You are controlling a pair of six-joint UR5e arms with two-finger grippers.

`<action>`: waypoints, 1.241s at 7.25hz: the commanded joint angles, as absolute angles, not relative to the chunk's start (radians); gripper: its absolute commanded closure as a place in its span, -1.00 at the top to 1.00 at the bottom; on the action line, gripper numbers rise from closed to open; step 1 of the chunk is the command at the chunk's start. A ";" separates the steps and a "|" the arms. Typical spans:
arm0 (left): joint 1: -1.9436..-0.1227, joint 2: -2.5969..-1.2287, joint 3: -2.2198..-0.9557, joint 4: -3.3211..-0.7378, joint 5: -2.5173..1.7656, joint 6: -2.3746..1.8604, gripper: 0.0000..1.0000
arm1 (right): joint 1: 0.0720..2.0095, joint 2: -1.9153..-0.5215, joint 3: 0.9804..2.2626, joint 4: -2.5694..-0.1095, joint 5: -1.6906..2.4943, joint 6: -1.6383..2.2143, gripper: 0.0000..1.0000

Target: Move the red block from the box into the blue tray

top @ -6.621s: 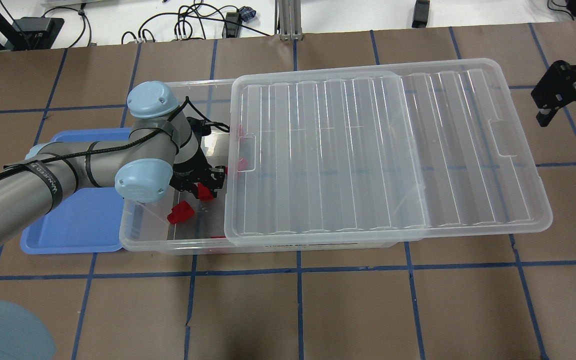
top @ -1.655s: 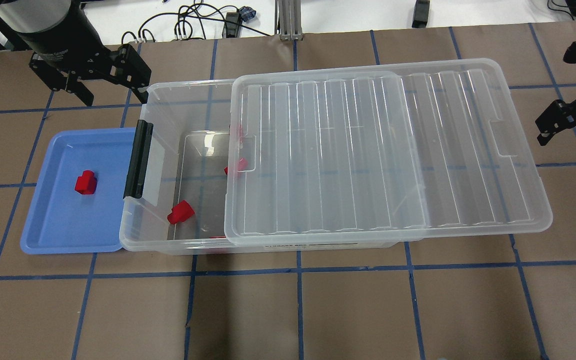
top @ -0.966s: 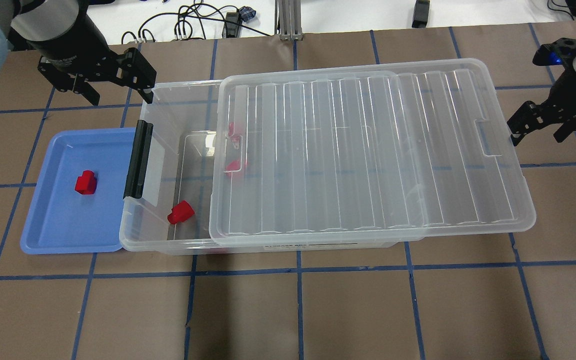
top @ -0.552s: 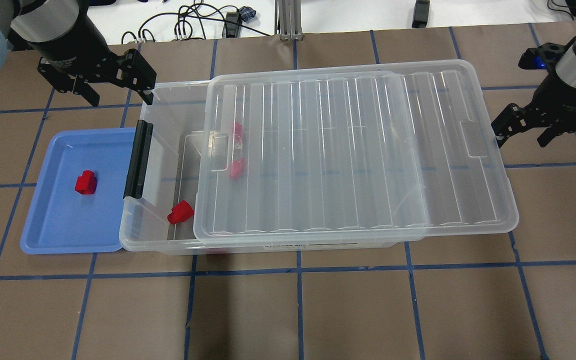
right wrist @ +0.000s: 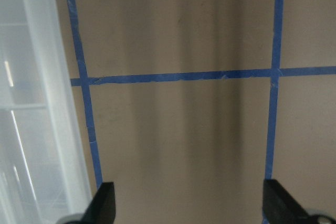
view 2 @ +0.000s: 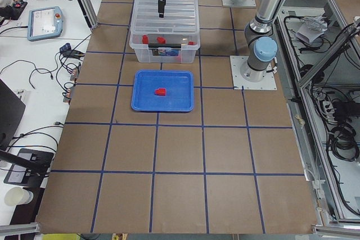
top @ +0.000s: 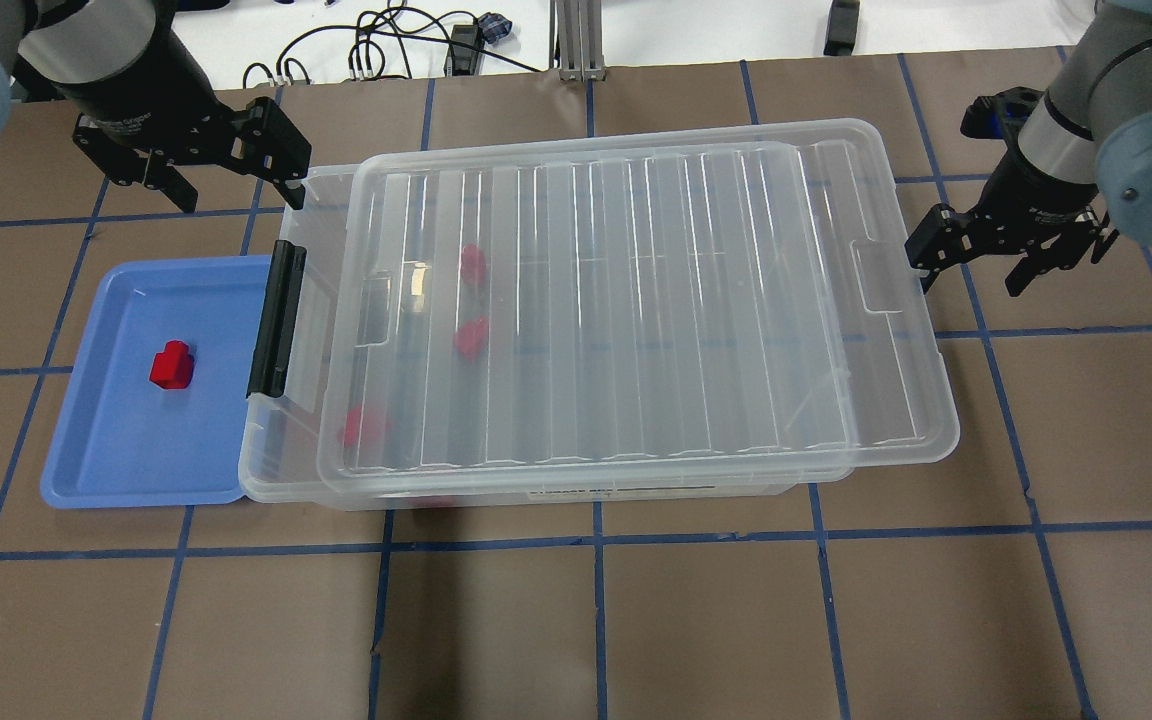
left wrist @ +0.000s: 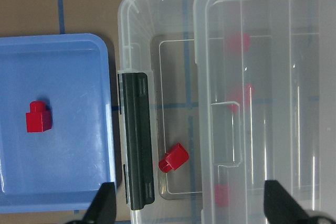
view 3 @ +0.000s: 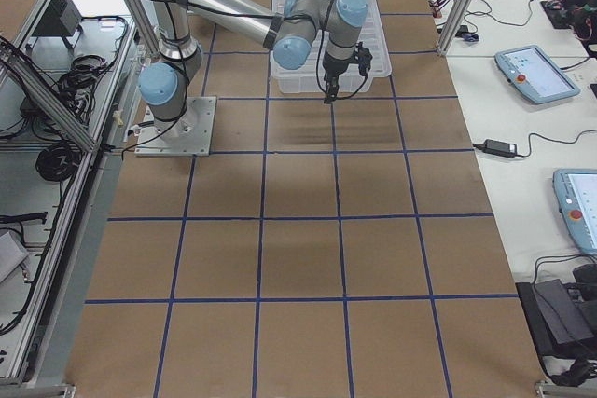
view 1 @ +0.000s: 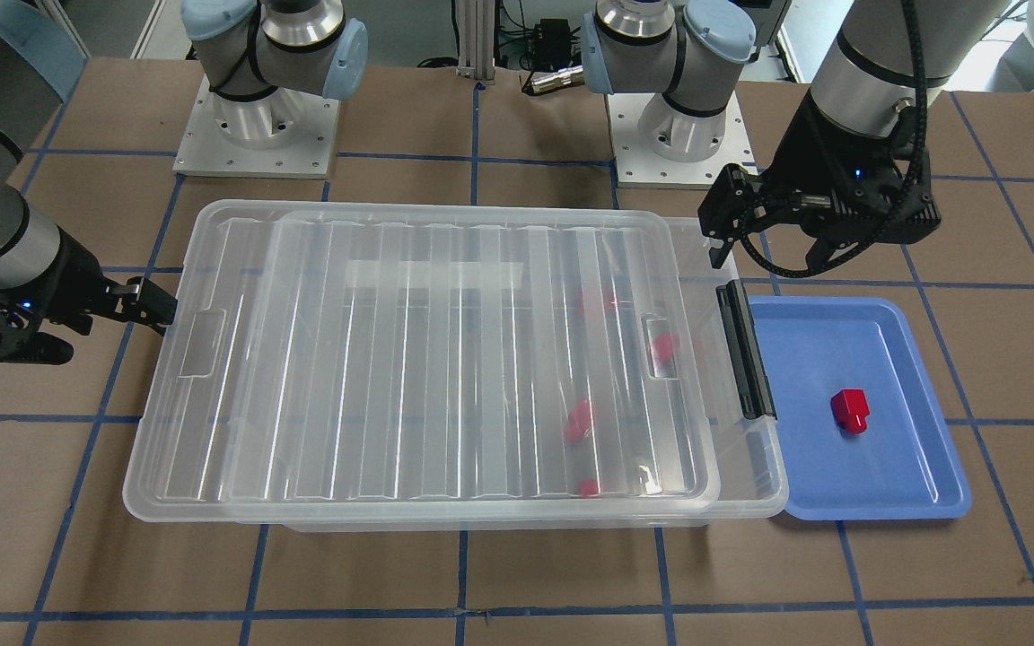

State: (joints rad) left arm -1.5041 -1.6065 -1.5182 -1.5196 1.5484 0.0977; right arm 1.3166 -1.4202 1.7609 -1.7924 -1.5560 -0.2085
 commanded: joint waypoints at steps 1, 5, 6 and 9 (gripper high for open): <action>-1.505 -1.601 -1.520 -1.520 1.549 0.097 1.00 | 1.353 -1.419 1.761 -1.793 -1.555 -0.163 1.00; -1.506 -1.598 -1.520 -1.519 1.548 0.097 1.00 | 1.373 -1.414 1.761 -1.793 -1.552 -0.152 1.00; -1.505 -1.598 -1.520 -1.517 1.548 0.097 1.00 | 1.382 -1.414 1.761 -1.793 -1.542 -0.150 1.00; -1.505 -1.598 -1.522 -1.516 1.549 0.097 1.00 | 1.384 -1.411 1.761 -1.793 -1.542 -0.150 1.00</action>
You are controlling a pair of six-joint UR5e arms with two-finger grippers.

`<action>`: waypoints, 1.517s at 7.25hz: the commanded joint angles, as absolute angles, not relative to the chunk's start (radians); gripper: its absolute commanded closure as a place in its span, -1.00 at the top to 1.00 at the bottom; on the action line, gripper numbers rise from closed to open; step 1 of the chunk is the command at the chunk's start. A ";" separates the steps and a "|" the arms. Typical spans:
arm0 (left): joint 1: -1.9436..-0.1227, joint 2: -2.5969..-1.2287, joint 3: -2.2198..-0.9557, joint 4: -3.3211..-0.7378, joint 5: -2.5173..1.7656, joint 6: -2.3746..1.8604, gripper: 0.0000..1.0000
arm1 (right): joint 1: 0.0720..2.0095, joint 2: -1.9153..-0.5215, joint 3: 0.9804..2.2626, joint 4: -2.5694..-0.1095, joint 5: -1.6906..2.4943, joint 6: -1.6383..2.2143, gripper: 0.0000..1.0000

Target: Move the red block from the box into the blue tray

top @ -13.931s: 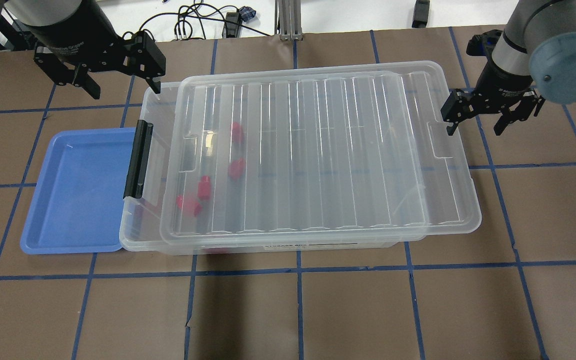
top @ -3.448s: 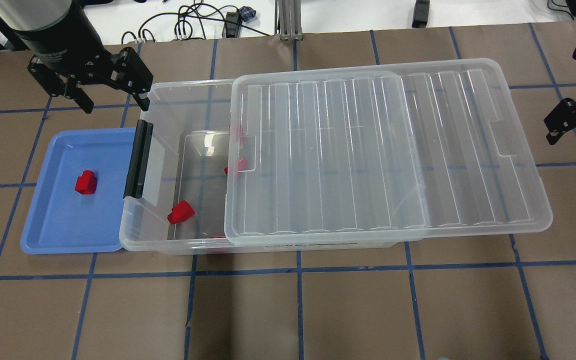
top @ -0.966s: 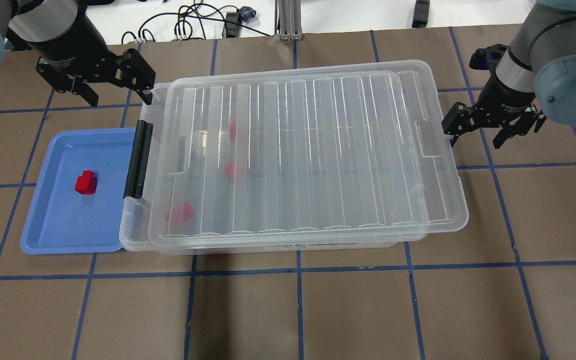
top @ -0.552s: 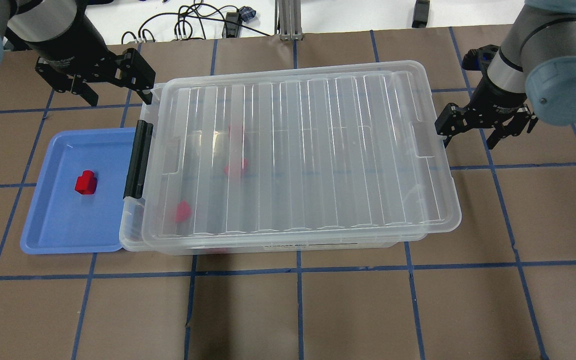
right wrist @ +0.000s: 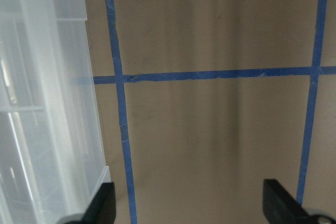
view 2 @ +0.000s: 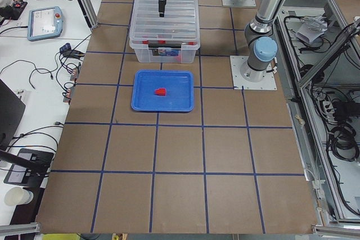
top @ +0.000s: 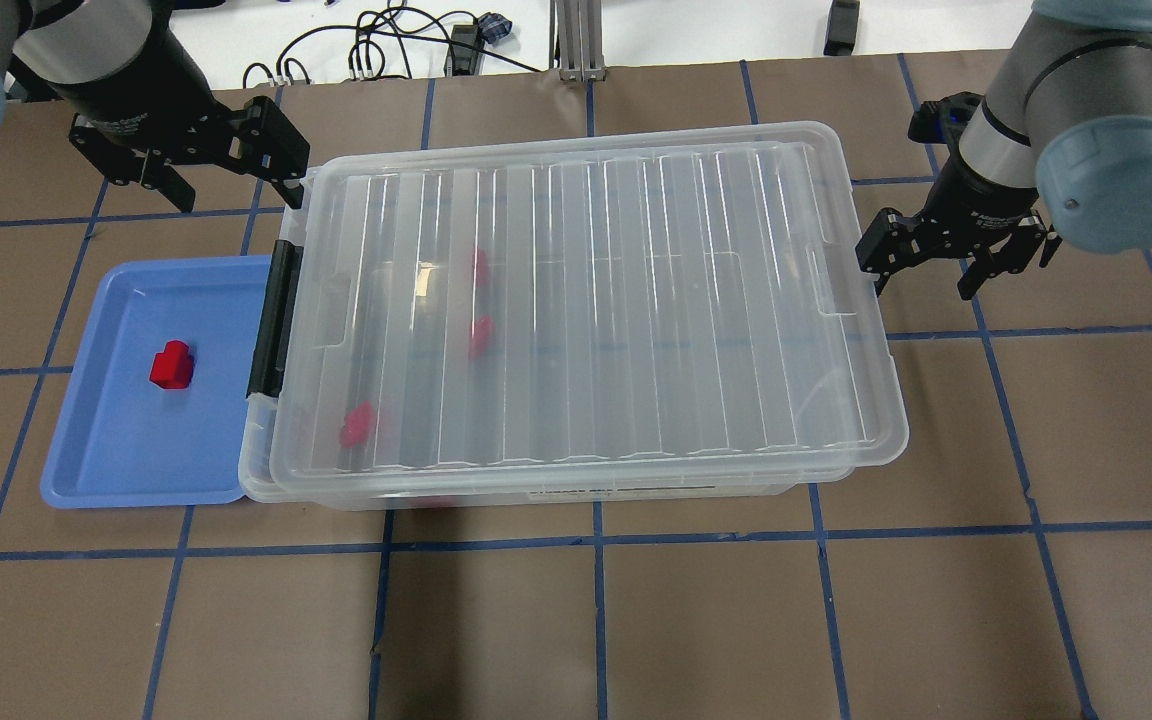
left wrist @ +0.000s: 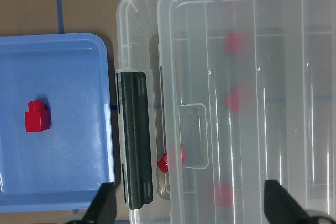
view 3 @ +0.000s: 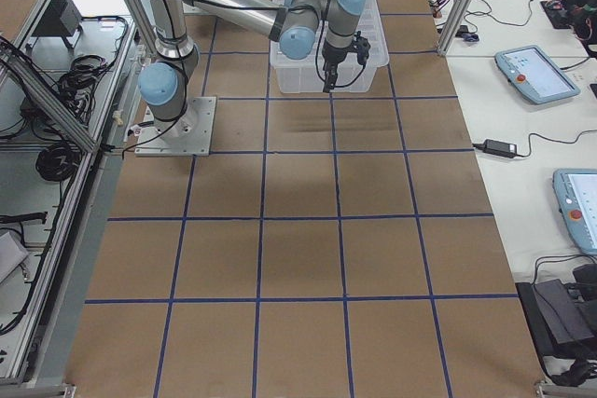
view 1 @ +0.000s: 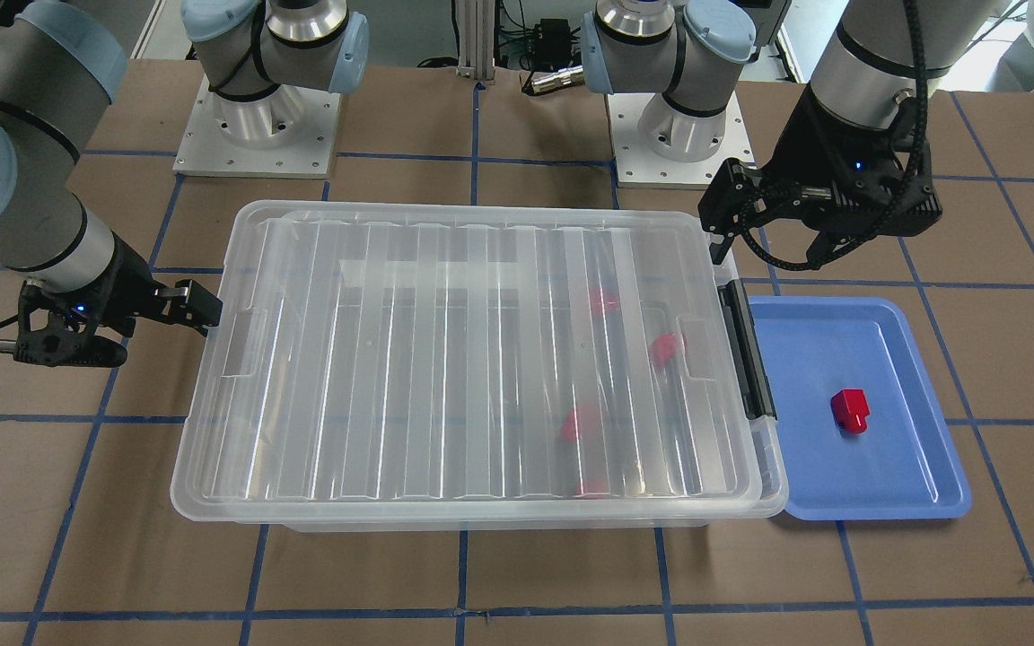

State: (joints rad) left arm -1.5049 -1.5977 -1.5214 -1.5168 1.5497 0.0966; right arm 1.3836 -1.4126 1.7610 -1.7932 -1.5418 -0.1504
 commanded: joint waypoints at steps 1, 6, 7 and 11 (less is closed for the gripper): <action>-1.505 -1.594 -1.522 -1.516 1.549 0.097 1.00 | 1.384 -1.411 1.759 -1.793 -1.543 -0.150 1.00; -1.505 -1.598 -1.520 -1.509 1.549 0.095 1.00 | 1.384 -1.619 1.583 -1.512 -1.551 -0.106 1.00; -1.505 -1.597 -1.522 -1.509 1.549 0.095 1.00 | 1.393 -1.653 1.582 -1.484 -1.545 -0.059 1.00; -1.503 -1.600 -1.522 -1.514 1.549 0.095 1.00 | 1.548 -1.638 1.592 -1.483 -1.557 0.103 1.00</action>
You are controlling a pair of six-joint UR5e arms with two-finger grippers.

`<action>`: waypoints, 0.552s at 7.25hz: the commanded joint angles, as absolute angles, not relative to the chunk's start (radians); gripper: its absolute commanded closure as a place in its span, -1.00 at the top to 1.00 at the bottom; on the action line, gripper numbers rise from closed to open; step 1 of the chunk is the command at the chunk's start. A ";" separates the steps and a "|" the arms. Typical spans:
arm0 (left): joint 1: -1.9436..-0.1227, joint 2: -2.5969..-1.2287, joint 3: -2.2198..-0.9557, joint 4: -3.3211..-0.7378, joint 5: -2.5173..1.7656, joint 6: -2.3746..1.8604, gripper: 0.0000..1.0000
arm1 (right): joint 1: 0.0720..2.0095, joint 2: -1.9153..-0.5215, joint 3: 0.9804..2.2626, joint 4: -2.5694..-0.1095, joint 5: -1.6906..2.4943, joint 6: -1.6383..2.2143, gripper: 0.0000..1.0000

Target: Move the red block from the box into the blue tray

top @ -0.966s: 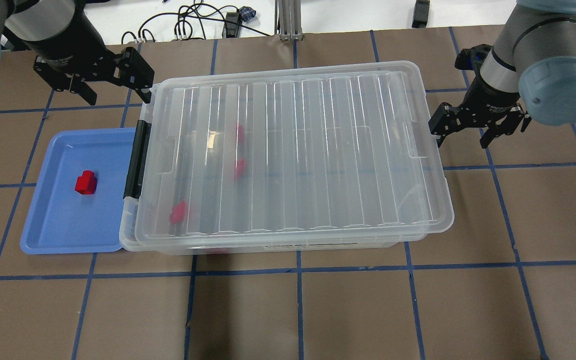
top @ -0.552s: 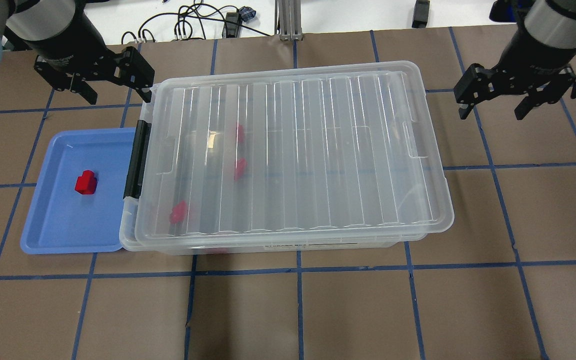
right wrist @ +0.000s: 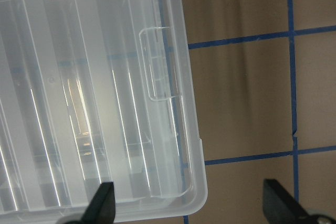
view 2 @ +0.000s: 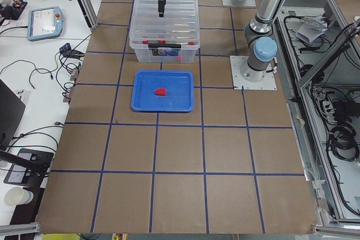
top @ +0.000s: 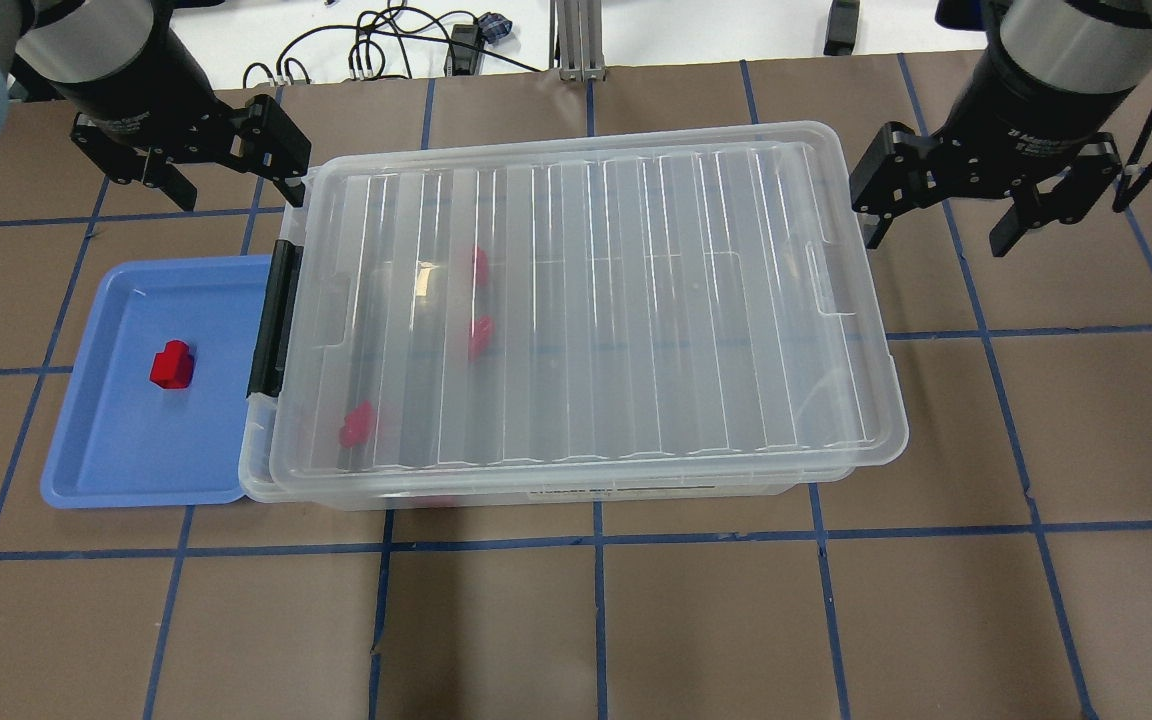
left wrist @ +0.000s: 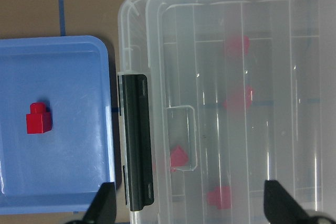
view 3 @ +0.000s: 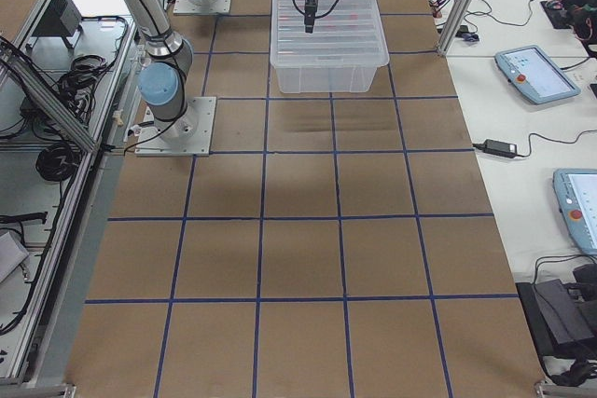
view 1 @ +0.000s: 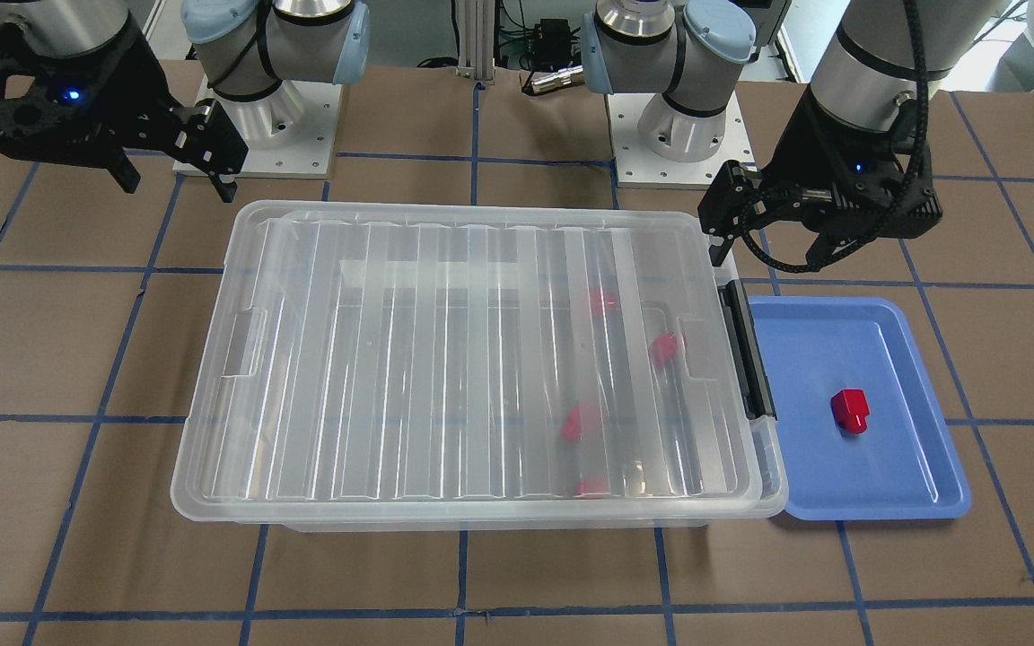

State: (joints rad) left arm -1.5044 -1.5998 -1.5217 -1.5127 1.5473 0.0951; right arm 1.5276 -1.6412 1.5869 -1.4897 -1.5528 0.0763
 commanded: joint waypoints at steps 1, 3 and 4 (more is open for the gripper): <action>-1.503 -1.600 -1.520 -1.514 1.548 0.095 1.00 | 1.561 -1.635 1.592 -1.488 -1.555 0.106 1.00; -1.503 -1.601 -1.520 -1.514 1.549 0.095 1.00 | 1.572 -1.631 1.617 -1.502 -1.555 0.129 1.00; -1.503 -1.600 -1.520 -1.514 1.549 0.095 1.00 | 1.572 -1.631 1.620 -1.509 -1.552 0.123 1.00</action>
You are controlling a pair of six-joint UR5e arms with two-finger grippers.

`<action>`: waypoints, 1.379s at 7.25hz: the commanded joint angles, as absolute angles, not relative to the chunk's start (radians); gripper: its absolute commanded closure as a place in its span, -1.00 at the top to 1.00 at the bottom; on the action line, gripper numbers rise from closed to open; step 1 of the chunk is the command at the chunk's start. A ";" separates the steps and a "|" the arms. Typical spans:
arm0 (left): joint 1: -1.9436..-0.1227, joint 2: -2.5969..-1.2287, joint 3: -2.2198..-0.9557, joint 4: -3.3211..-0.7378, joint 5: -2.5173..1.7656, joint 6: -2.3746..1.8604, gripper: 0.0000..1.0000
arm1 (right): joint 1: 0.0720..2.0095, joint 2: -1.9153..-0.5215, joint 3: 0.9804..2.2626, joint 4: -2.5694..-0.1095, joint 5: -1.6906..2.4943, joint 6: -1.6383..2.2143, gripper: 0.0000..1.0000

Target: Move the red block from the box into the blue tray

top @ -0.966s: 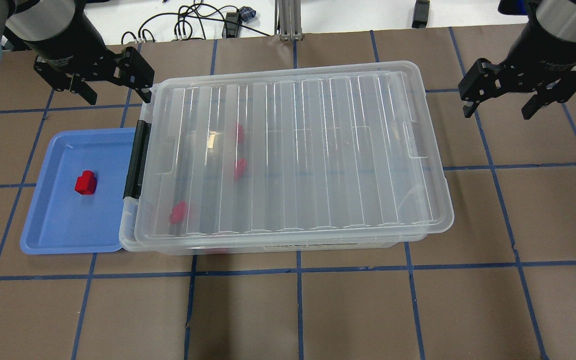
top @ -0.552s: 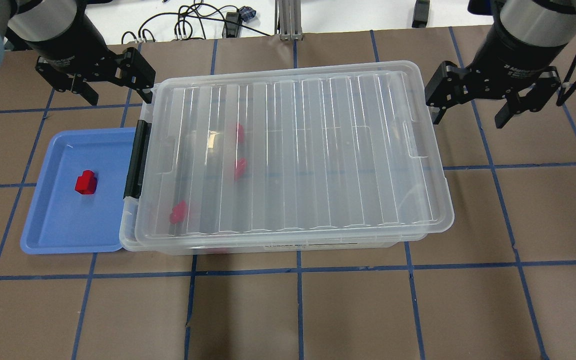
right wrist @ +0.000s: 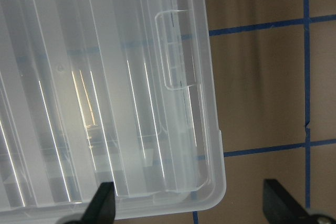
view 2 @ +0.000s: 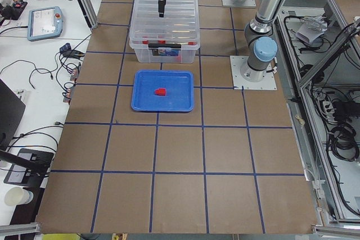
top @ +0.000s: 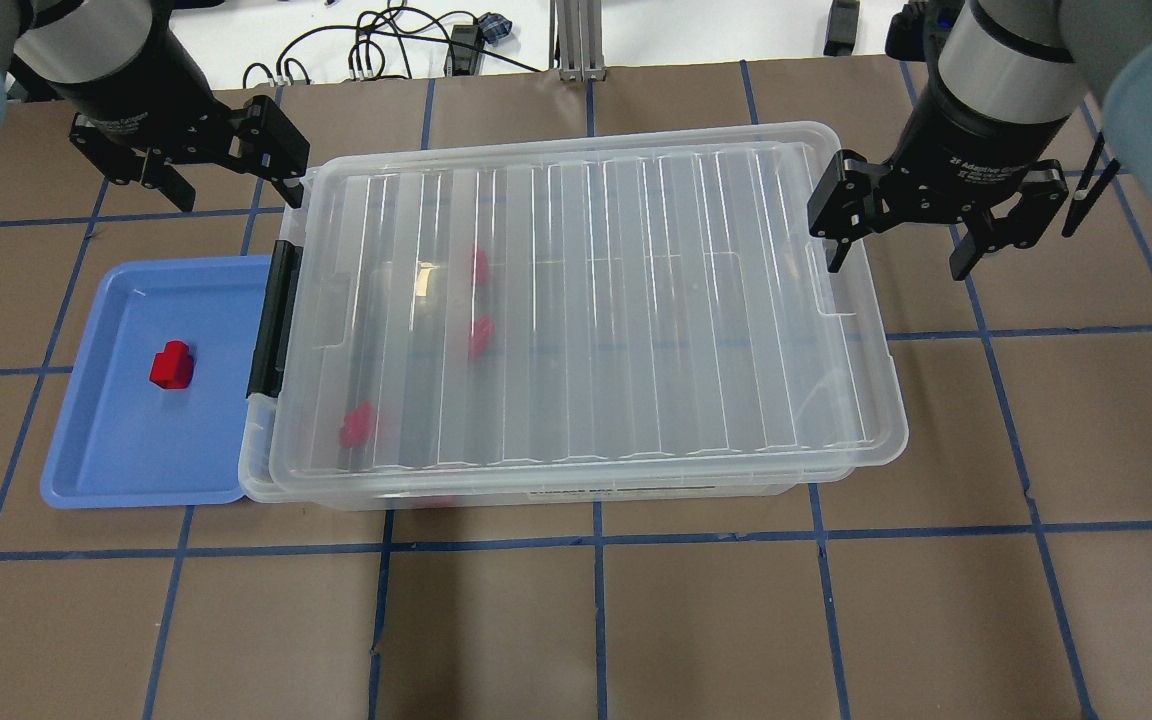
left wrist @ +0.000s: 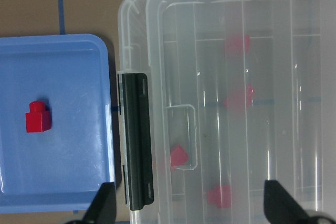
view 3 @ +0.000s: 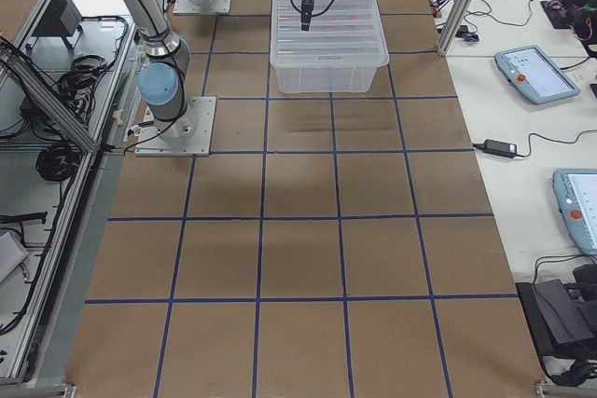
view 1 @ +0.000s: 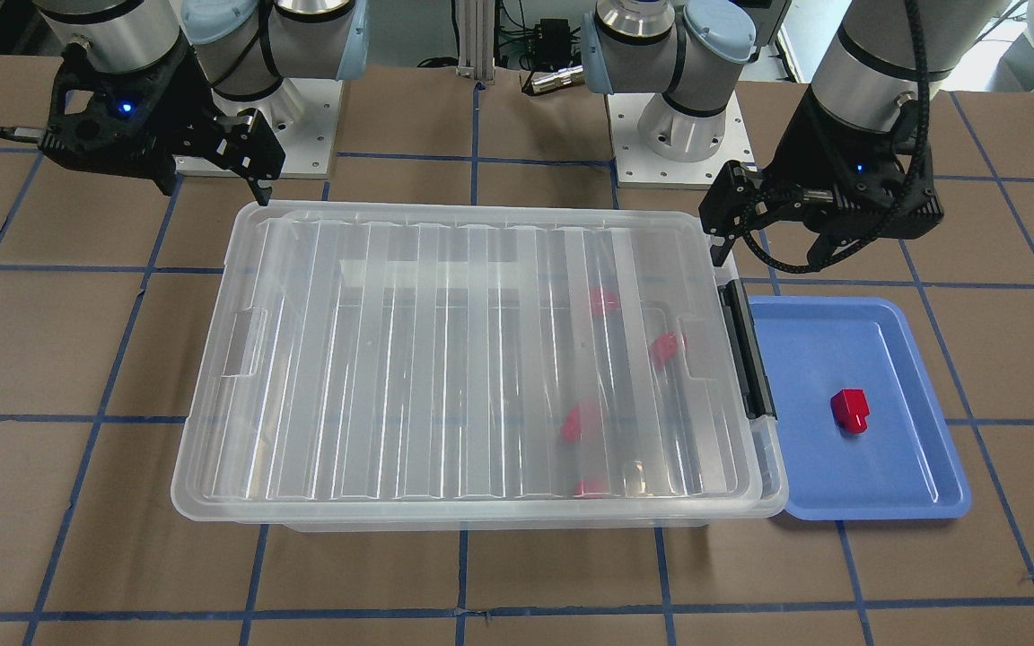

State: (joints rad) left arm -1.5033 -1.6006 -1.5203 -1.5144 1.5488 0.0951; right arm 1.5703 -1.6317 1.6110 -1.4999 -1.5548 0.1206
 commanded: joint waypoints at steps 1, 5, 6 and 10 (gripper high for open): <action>-1.503 -1.606 -1.520 -1.514 1.549 0.095 1.00 | 1.562 -1.629 1.621 -1.517 -1.558 0.111 1.00; -1.505 -1.600 -1.522 -1.522 1.548 0.095 1.00 | 1.562 -1.634 1.623 -1.514 -1.560 0.109 1.00; -1.506 -1.611 -1.520 -1.526 1.549 0.095 1.00 | 1.562 -1.634 1.623 -1.508 -1.559 0.109 1.00; -1.517 -1.623 -1.520 -1.537 1.548 0.094 1.00 | 1.559 -1.640 1.620 -1.500 -1.557 0.115 1.00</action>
